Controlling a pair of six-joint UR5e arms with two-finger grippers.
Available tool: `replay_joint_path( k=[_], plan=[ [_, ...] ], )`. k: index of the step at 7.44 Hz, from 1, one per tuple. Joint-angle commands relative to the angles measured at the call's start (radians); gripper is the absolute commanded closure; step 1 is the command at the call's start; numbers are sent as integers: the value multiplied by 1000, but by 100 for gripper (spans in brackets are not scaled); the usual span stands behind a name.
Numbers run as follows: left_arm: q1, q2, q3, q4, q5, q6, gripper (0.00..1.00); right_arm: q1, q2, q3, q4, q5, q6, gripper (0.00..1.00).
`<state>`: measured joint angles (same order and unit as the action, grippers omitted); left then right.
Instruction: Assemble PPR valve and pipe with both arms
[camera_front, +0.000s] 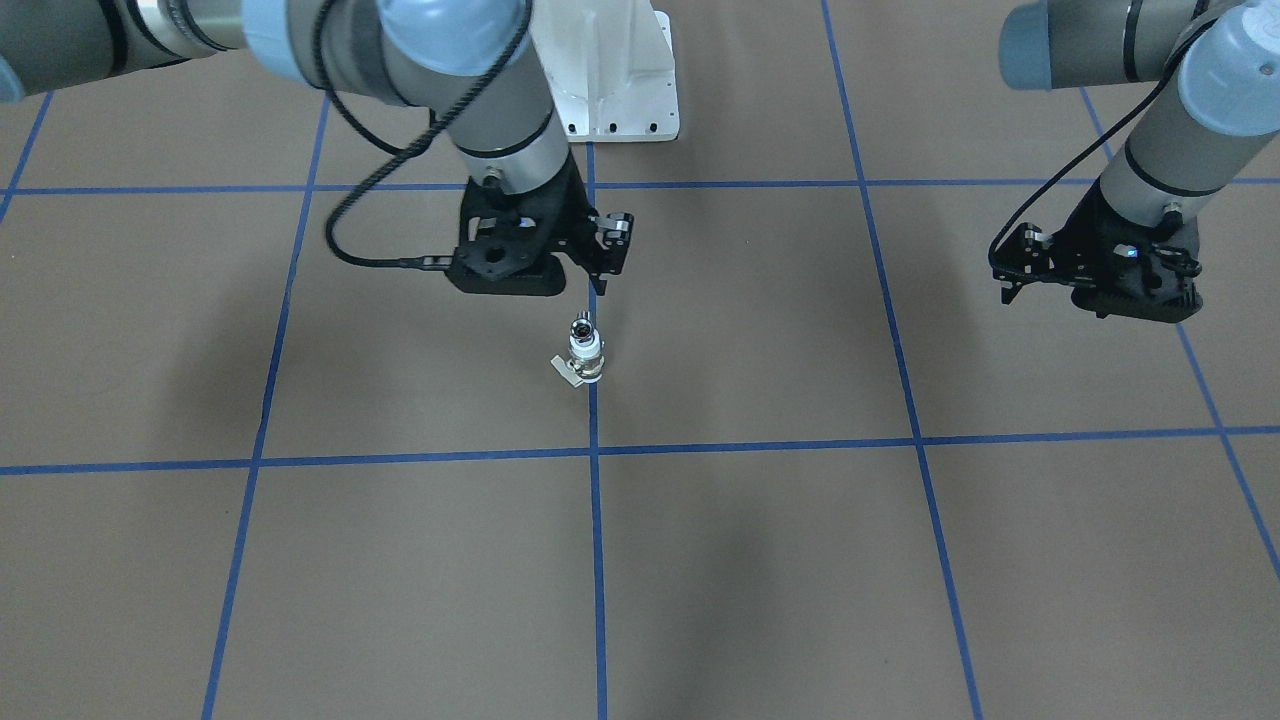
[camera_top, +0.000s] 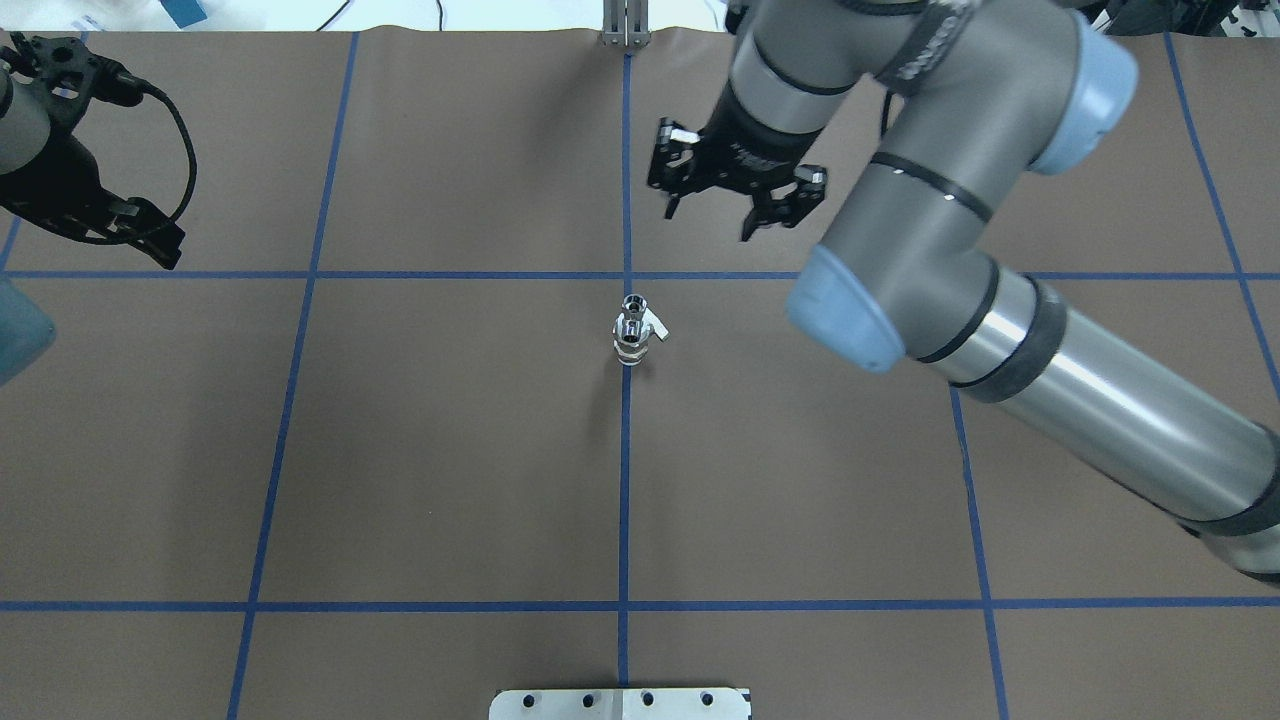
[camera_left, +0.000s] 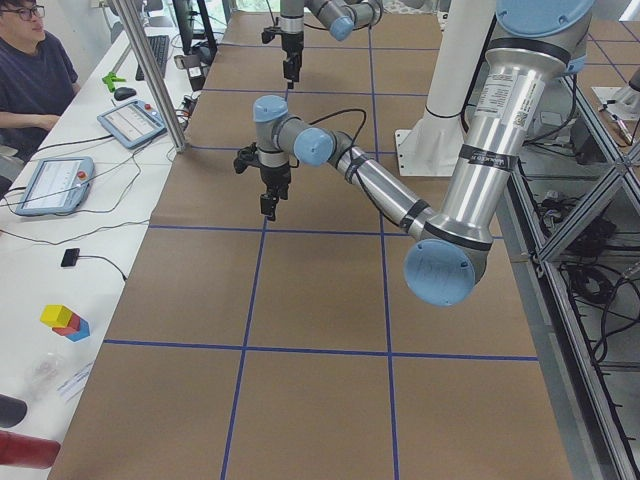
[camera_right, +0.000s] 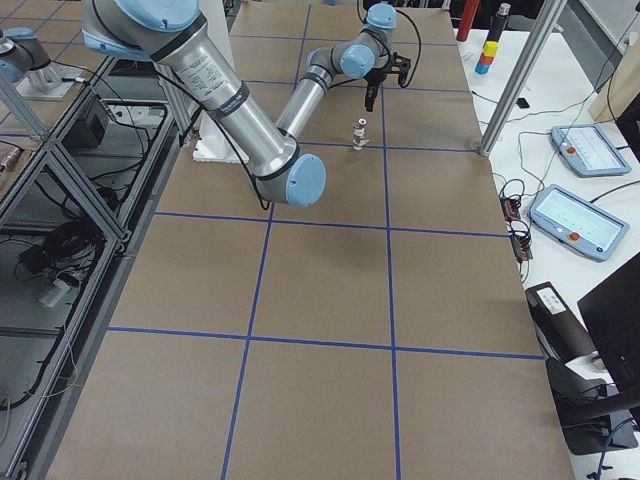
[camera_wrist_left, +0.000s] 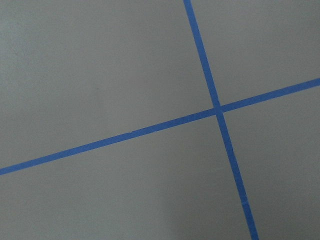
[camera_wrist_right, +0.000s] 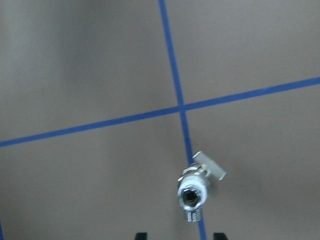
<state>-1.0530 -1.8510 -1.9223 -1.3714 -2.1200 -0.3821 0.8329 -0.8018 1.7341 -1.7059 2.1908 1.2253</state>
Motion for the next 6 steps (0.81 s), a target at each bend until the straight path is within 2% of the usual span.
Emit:
replay_joint_path(
  k=[1, 3, 5, 6],
  plan=[
    [-48, 15, -1, 0, -2, 25, 0, 156, -168, 16, -75, 46, -367, 0],
    [-152, 56, 11, 8, -5, 183, 0, 329, -303, 8, -171, 52, -760, 0],
    [-288, 143, 38, -18, -136, 256, 0, 446, -463, 4, -166, 52, -1012, 0],
    [-383, 172, 89, -21, -140, 357, 0, 495, -534, 2, -163, 52, -1088, 0]
  ],
)
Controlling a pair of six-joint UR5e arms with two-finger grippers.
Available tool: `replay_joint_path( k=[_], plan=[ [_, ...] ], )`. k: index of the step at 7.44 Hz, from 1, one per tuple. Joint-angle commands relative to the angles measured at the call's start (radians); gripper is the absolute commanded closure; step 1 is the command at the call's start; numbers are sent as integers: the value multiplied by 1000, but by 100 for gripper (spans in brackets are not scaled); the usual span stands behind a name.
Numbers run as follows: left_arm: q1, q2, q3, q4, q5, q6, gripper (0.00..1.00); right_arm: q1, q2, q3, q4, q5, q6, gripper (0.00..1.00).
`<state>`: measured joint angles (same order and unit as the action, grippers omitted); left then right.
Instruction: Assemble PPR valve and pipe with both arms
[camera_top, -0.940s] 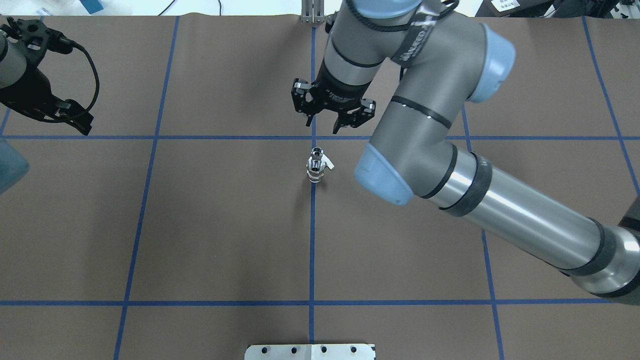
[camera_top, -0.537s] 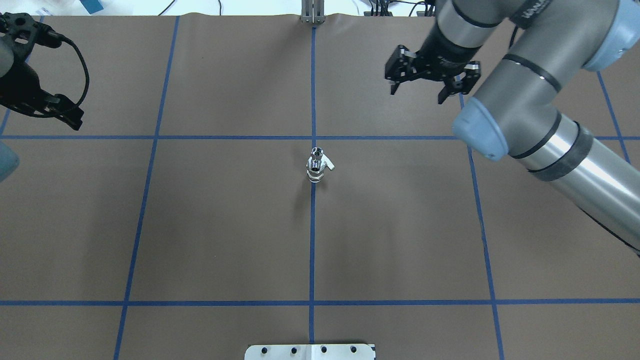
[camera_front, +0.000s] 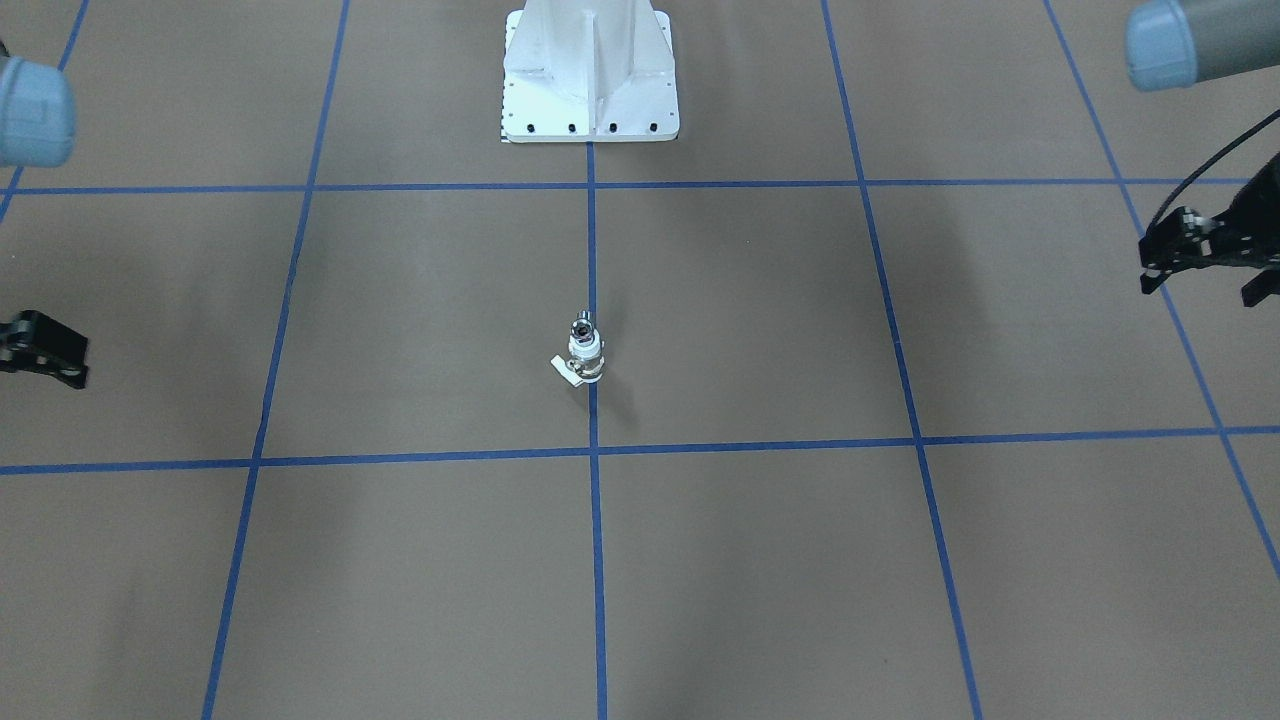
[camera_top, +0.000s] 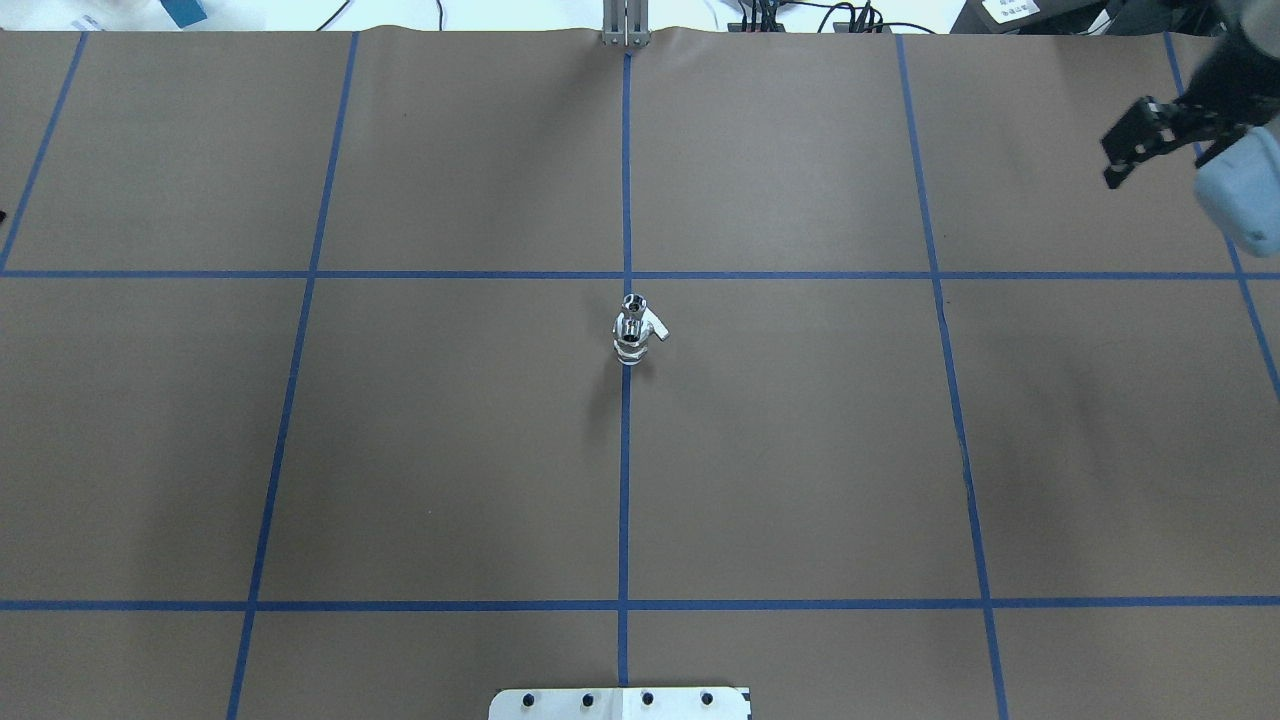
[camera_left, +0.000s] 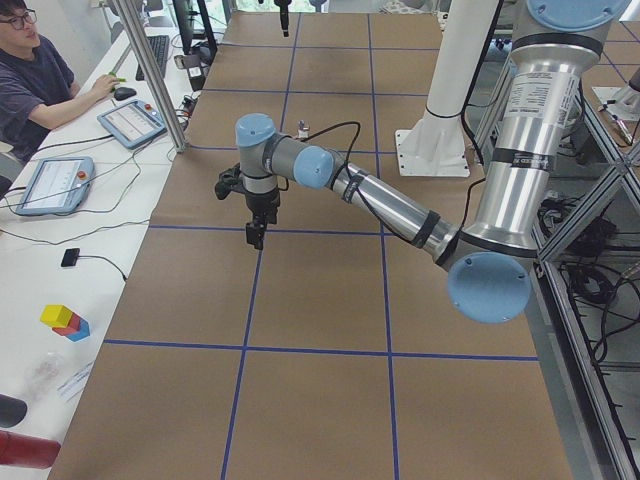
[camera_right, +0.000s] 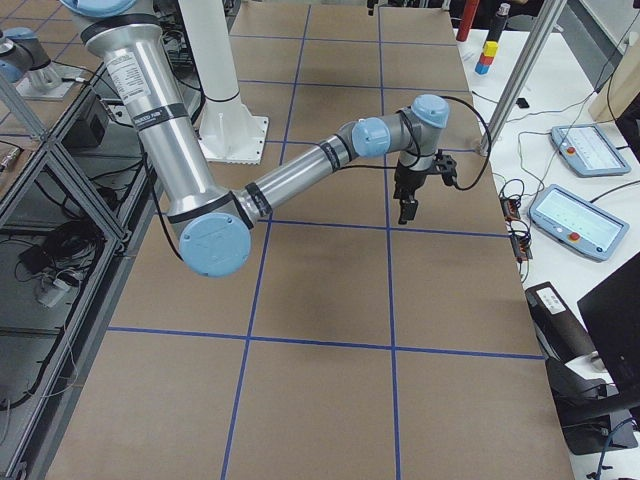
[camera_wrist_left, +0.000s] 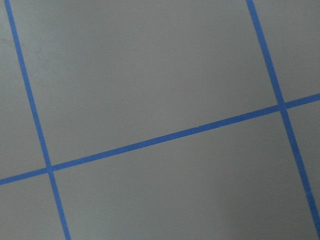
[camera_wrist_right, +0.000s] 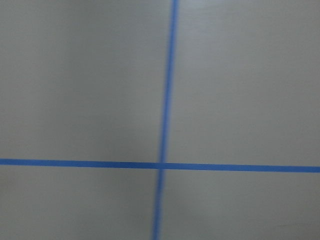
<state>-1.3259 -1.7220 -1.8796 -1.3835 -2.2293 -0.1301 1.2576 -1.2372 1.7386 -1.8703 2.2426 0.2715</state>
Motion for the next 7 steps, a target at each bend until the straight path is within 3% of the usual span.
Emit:
replay_joint_path(
  k=[1, 2, 3, 4, 7],
  plan=[
    [-136, 59, 81, -12, -29, 122, 0, 100, -160, -16, 26, 3, -144, 0],
    [-203, 121, 108, -61, -29, 215, 0, 135, -230, -60, 134, 12, -153, 0],
    [-235, 143, 123, -83, -30, 269, 0, 164, -287, -155, 342, 44, -152, 0],
    [-237, 151, 137, -83, -30, 268, 0, 177, -286, -228, 444, 63, -155, 0],
    [-239, 136, 270, -149, -30, 233, 0, 230, -281, -249, 441, 90, -156, 0]
  ],
)
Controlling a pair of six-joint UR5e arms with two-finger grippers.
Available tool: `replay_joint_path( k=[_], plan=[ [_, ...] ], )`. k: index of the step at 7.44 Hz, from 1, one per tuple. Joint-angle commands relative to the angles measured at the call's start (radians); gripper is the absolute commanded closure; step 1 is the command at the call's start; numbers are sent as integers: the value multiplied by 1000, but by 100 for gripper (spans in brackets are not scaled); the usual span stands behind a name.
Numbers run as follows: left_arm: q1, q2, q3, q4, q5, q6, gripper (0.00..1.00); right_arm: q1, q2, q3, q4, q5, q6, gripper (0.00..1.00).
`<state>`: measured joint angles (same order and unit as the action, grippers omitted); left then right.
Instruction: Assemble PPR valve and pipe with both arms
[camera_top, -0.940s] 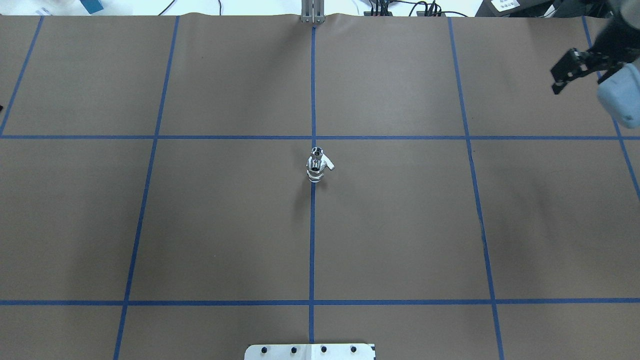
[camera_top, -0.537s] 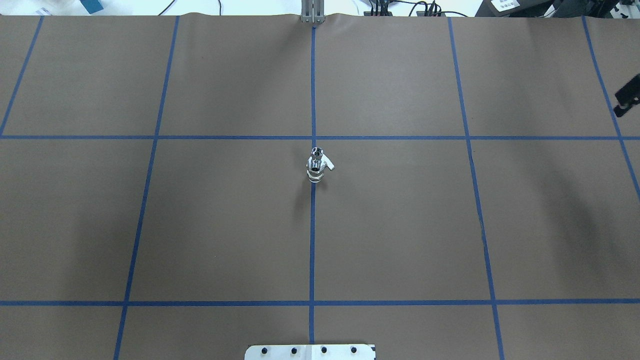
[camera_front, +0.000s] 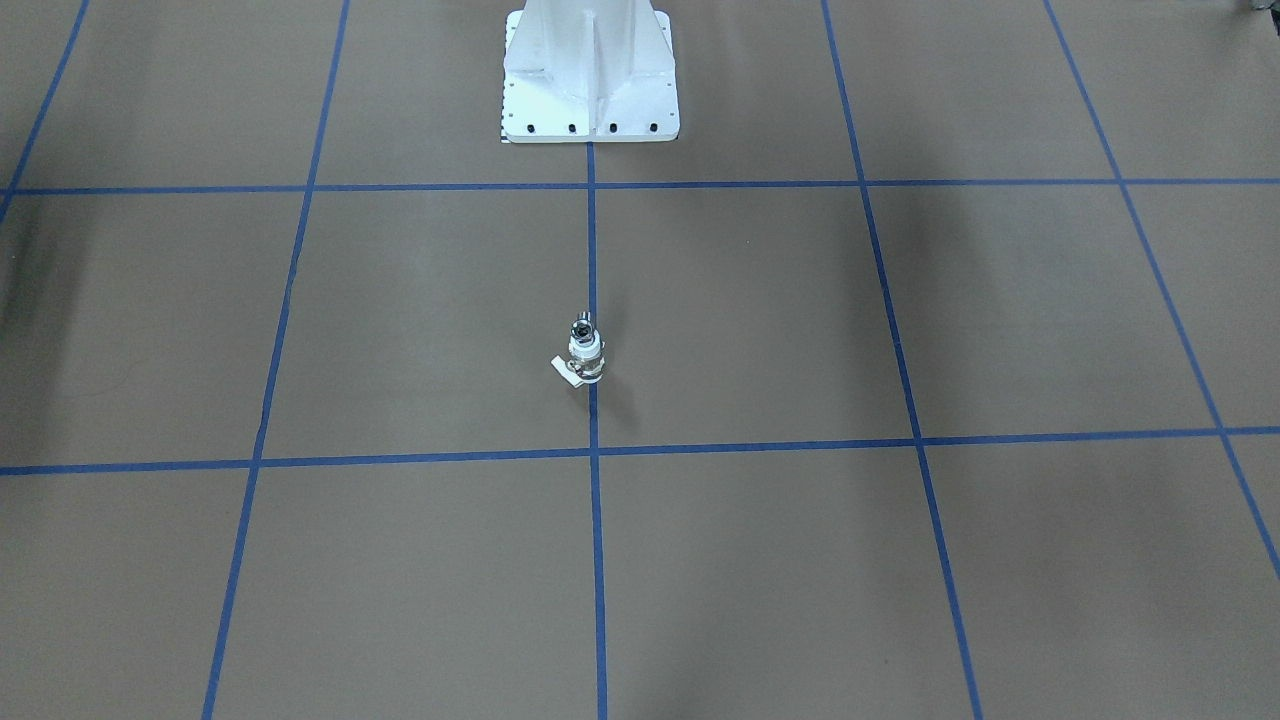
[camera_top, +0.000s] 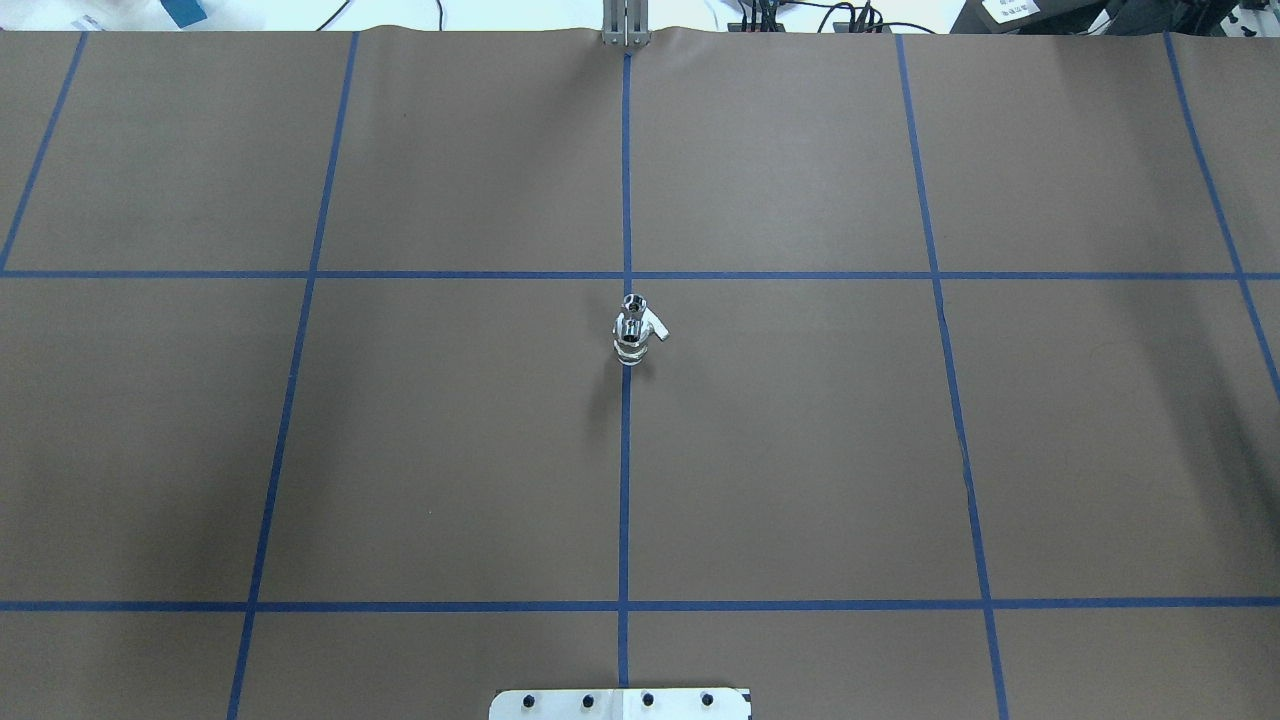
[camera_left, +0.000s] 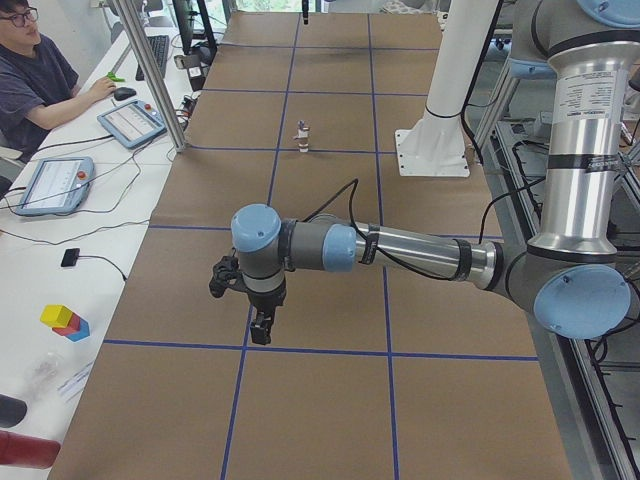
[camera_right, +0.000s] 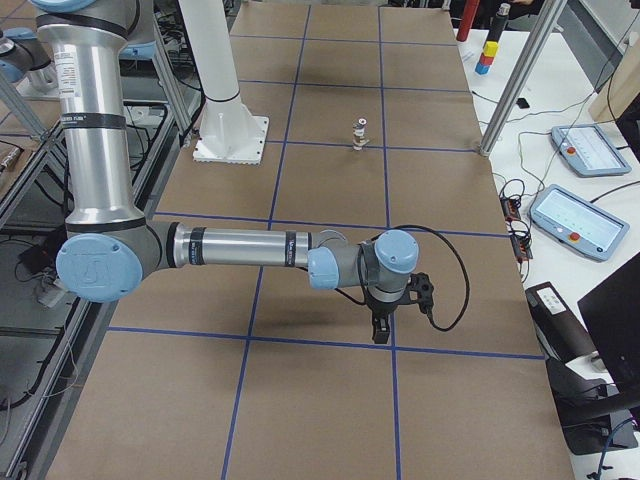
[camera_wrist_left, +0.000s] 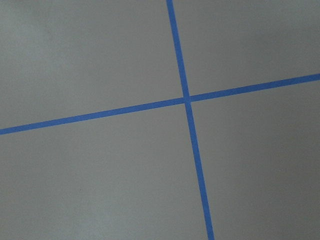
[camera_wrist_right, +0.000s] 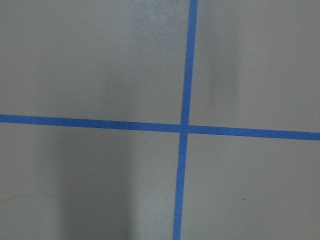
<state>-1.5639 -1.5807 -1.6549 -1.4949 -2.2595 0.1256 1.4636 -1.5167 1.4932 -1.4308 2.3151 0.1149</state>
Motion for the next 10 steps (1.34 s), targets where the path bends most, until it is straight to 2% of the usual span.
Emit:
replay_joint_path(
  k=[1, 3, 6, 10],
  plan=[
    [-1, 5, 64, -83, 0, -46, 0, 26, 1, -4, -20, 35, 8, 0],
    [-1, 5, 89, -114, 0, -47, 0, 47, 27, 13, -113, 59, 11, 0],
    [-1, 4, 76, -113, 0, -50, 0, 105, 20, 39, -173, 61, 3, 0],
    [-1, 4, 76, -111, 0, -50, 0, 118, 7, 45, -185, 61, 2, 0]
  ],
)
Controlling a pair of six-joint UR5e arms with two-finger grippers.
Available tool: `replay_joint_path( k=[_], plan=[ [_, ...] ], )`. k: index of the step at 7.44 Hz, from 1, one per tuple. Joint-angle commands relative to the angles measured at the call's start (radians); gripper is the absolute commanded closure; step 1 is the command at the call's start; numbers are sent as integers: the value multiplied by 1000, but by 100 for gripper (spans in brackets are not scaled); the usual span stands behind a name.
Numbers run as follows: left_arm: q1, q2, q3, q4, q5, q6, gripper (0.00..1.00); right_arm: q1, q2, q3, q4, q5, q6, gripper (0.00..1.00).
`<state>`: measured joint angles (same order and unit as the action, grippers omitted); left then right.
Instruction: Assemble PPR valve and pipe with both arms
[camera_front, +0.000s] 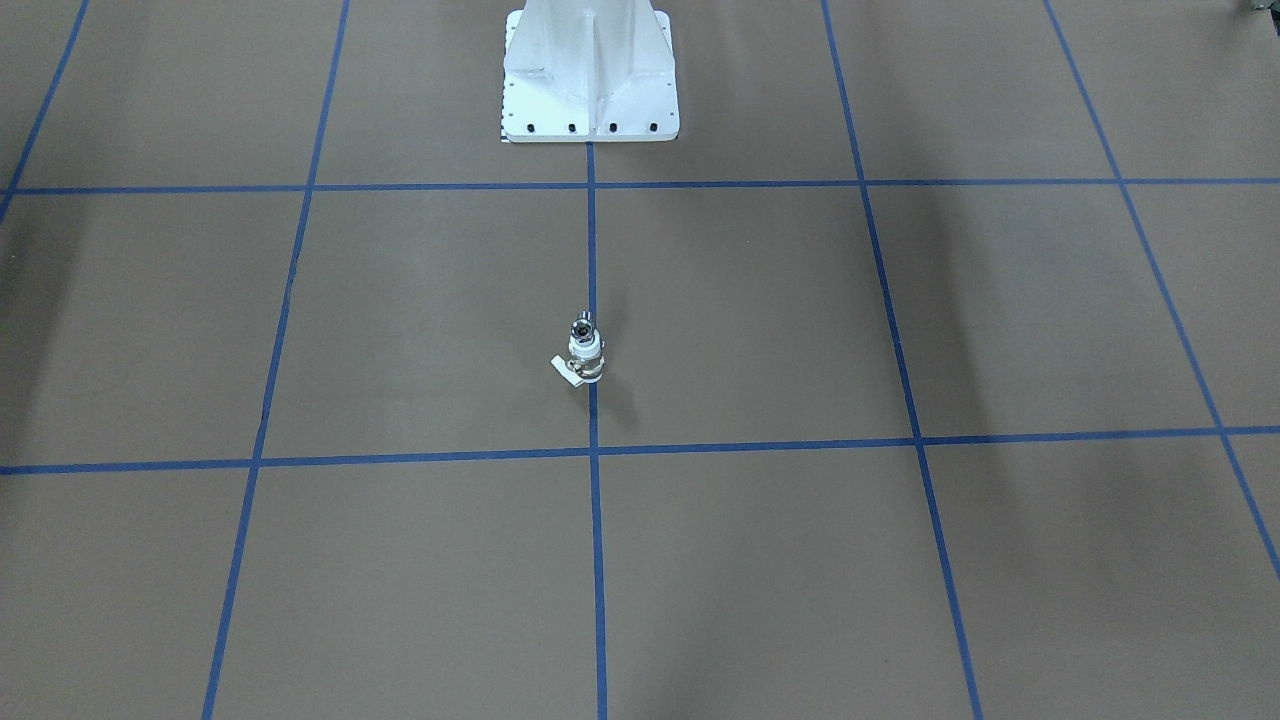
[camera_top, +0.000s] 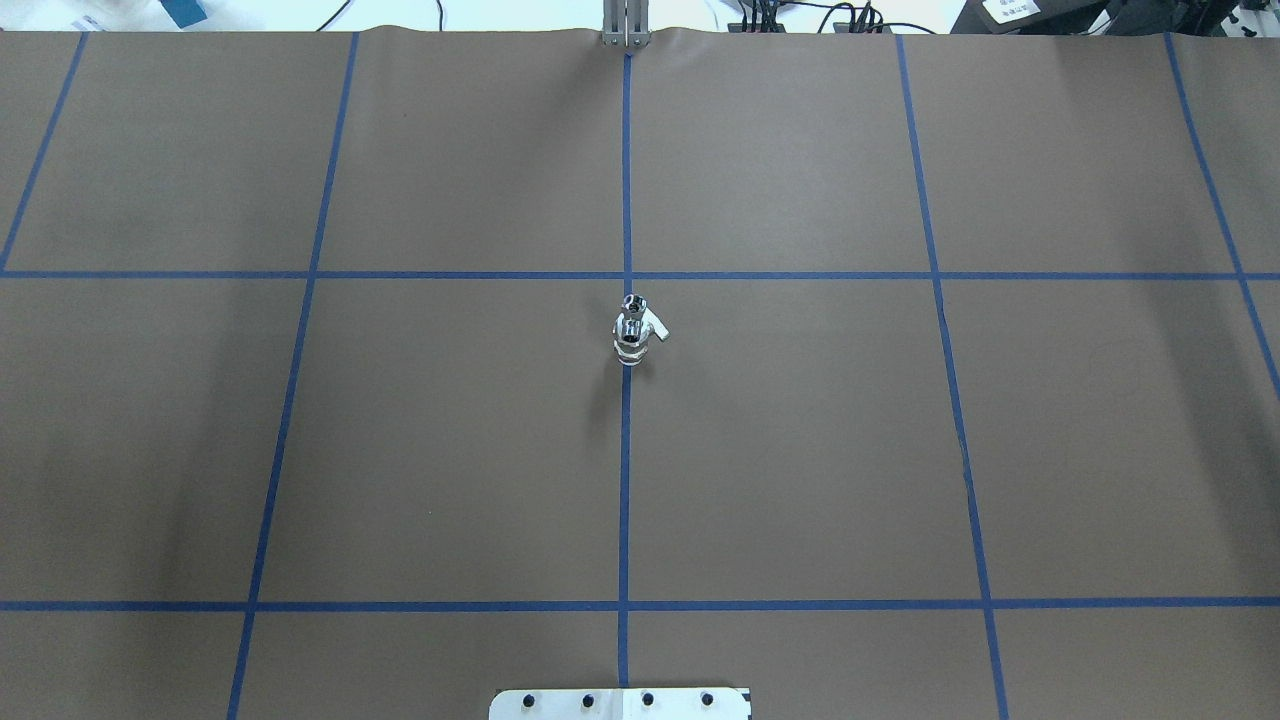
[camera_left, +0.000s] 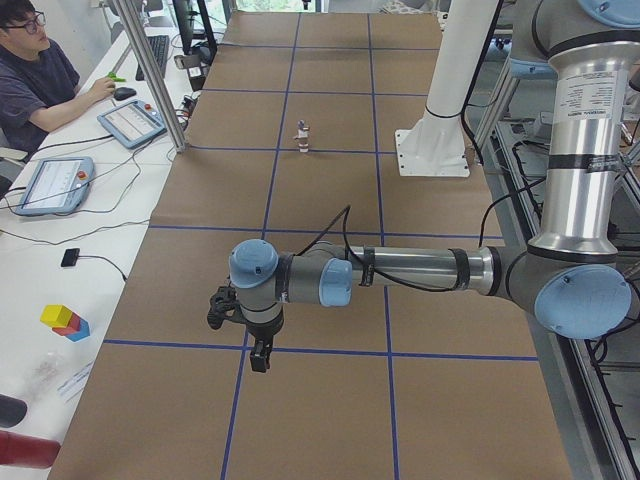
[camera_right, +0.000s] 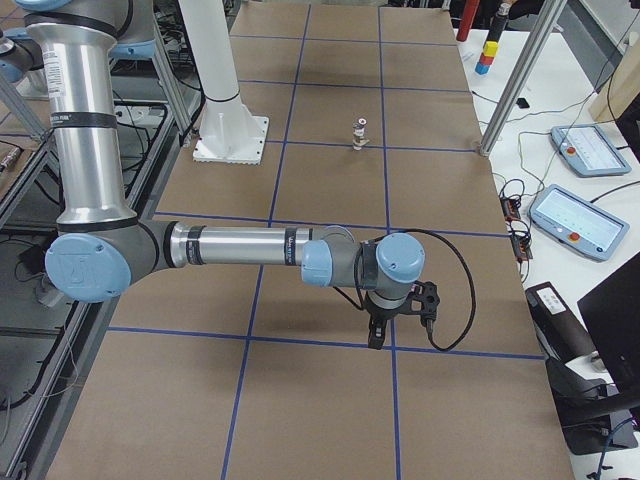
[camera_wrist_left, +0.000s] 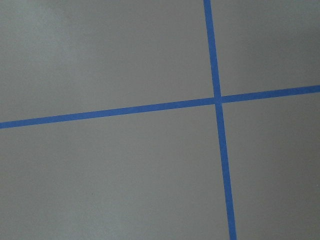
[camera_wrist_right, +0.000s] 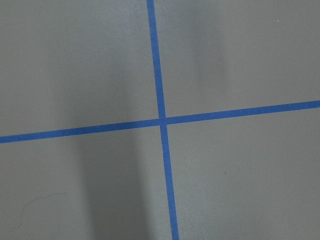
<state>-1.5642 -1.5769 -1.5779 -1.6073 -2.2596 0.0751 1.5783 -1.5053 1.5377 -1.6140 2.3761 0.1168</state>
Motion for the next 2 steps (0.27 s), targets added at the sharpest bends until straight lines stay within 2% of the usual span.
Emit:
replay_joint_path(
  k=[1, 2],
  plan=[
    [0, 0, -1, 1, 0, 0, 0, 3, -4, 2, -1, 0, 0, 0],
    [0, 0, 1, 1, 0, 0, 0, 3, -1, 2, -1, 0, 0, 0]
  ],
)
